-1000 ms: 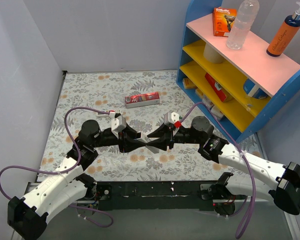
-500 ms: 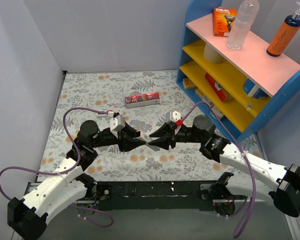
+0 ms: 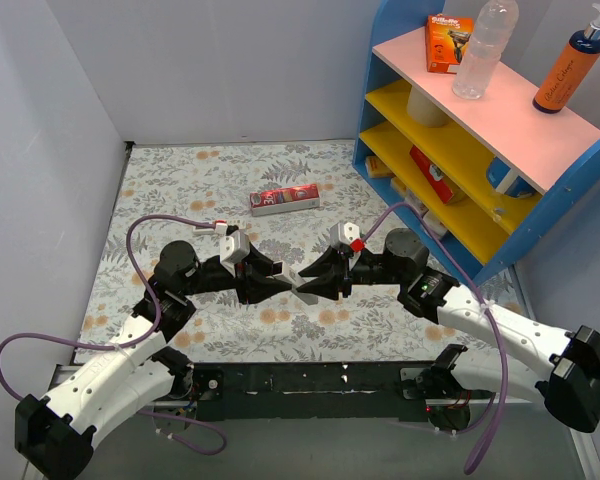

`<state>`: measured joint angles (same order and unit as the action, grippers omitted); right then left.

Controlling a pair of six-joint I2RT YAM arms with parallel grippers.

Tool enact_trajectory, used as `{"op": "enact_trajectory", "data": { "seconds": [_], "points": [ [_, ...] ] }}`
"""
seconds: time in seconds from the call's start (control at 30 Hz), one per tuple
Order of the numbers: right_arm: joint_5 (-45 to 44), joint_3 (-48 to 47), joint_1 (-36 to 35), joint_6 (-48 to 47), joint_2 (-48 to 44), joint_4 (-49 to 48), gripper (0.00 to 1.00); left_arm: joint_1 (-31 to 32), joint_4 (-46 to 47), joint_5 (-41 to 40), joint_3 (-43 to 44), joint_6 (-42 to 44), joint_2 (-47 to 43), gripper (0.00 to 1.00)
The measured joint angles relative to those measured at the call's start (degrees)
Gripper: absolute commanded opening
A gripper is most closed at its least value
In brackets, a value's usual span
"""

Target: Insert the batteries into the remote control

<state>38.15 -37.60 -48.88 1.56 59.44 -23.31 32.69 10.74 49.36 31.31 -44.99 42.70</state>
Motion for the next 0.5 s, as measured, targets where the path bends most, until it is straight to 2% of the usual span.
{"op": "enact_trajectory", "data": {
  "seconds": [0.2,0.5],
  "points": [
    [0.7,0.0,0.1,0.0,0.4,0.0,0.19,0.0,0.0,0.2,-0.2,-0.2,0.0,0.0],
    [1.5,0.0,0.3,-0.4,1.5,0.5,0.18,0.0,2.2,-3.0,-3.1,-2.3,-1.8,0.0]
  ]
}}
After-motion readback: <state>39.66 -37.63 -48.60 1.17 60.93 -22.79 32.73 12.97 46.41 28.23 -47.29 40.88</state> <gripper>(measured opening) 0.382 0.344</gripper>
